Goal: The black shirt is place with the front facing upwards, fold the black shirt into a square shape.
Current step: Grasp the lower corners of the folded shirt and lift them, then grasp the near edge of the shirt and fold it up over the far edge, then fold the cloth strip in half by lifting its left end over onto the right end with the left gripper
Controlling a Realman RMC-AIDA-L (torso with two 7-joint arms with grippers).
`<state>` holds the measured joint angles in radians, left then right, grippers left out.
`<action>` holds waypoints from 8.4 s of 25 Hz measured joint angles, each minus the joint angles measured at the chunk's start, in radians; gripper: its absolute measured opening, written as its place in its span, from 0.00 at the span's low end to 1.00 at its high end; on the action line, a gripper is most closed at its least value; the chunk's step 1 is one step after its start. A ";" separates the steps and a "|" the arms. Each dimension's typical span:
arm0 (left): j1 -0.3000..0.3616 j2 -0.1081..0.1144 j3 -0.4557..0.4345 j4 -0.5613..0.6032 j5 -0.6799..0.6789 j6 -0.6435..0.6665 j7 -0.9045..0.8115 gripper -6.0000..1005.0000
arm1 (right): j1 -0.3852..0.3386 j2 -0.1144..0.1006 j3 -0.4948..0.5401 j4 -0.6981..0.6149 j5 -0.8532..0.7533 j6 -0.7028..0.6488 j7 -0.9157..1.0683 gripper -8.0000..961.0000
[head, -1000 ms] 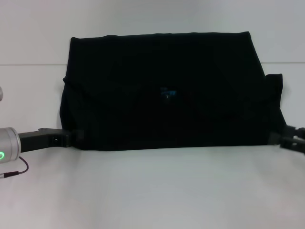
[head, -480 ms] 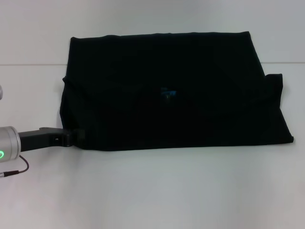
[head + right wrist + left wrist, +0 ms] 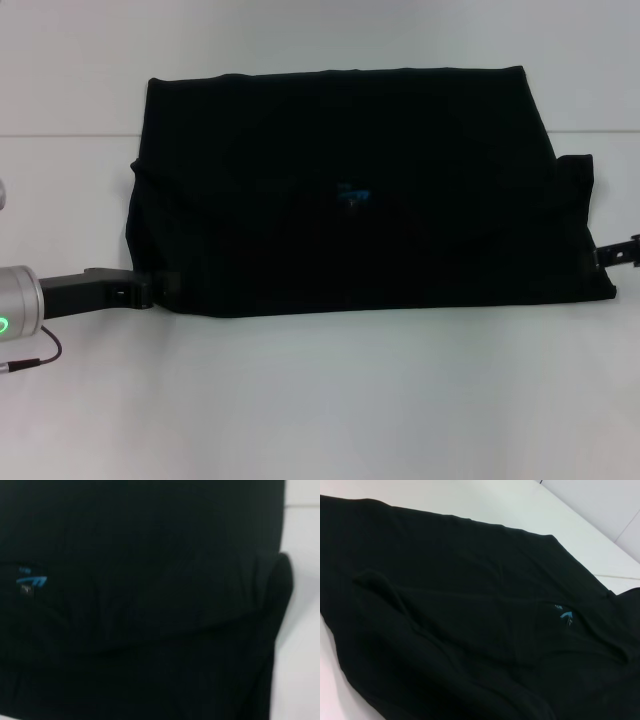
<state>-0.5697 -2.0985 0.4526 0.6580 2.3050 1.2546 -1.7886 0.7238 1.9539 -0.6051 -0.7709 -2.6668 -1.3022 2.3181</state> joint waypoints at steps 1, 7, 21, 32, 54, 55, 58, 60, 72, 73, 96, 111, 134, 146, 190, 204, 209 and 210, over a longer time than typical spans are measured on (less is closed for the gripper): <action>0.001 0.000 0.000 0.000 0.000 0.000 0.000 0.03 | 0.002 0.003 -0.003 0.012 0.000 0.012 -0.004 0.97; 0.002 0.000 0.000 0.000 -0.003 0.000 0.000 0.03 | 0.008 0.026 -0.007 0.030 0.009 0.037 -0.024 0.97; 0.004 0.000 0.000 0.000 -0.007 0.000 0.000 0.03 | 0.011 0.051 -0.028 0.060 0.010 0.092 -0.045 0.73; 0.003 0.000 -0.002 0.000 -0.007 0.000 0.000 0.03 | 0.006 0.051 -0.030 0.061 0.006 0.092 -0.049 0.31; -0.002 0.003 -0.003 0.001 -0.008 0.034 -0.011 0.03 | -0.007 0.025 -0.019 0.050 0.010 0.035 -0.049 0.03; -0.002 0.003 -0.003 0.002 -0.008 0.039 -0.011 0.03 | -0.008 0.022 -0.018 0.047 0.012 0.025 -0.049 0.03; -0.004 0.003 -0.003 0.006 -0.008 0.054 -0.013 0.03 | -0.013 0.013 -0.016 0.044 0.022 0.000 -0.049 0.03; -0.004 0.005 -0.003 0.011 -0.007 0.080 -0.028 0.03 | -0.018 0.005 -0.014 0.044 0.030 -0.017 -0.049 0.03; 0.022 0.022 -0.033 0.062 0.091 0.355 -0.167 0.03 | -0.083 -0.050 -0.025 0.042 0.028 -0.201 -0.081 0.03; 0.025 0.022 -0.043 0.065 0.106 0.377 -0.171 0.03 | -0.091 -0.053 -0.025 0.042 0.028 -0.225 -0.087 0.03; 0.011 0.043 -0.120 0.102 0.353 0.681 -0.198 0.03 | -0.147 -0.049 -0.019 0.056 -0.088 -0.435 -0.188 0.03; -0.048 0.085 -0.274 0.039 0.151 0.421 -0.303 0.03 | -0.128 -0.103 0.228 0.132 0.226 -0.354 -0.135 0.04; -0.170 -0.008 -0.267 -0.182 -0.214 -0.294 -0.002 0.03 | -0.062 0.112 0.235 0.305 0.822 0.387 -0.572 0.04; -0.230 -0.042 -0.267 -0.260 -0.409 -0.504 0.248 0.05 | -0.010 0.131 0.234 0.380 0.999 0.581 -0.838 0.04; 0.078 -0.017 -0.029 -0.068 -0.411 -0.175 -0.164 0.67 | -0.303 0.053 0.103 0.434 1.127 0.079 -0.938 0.77; 0.060 0.001 -0.088 -0.027 -0.182 -0.111 -0.305 0.68 | -0.329 0.043 0.100 0.409 0.864 -0.088 -1.038 0.78; 0.095 0.025 -0.162 0.075 -0.065 0.069 -0.538 0.68 | -0.339 0.049 0.095 0.402 0.793 -0.195 -1.136 0.79; 0.097 0.028 -0.179 0.081 -0.052 0.096 -0.556 0.68 | -0.340 0.049 0.093 0.400 0.770 -0.208 -1.159 0.80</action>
<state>-0.4730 -2.0700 0.2741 0.7392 2.2534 1.3511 -2.3444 0.3837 2.0031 -0.5117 -0.3711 -1.8967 -1.5107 1.1589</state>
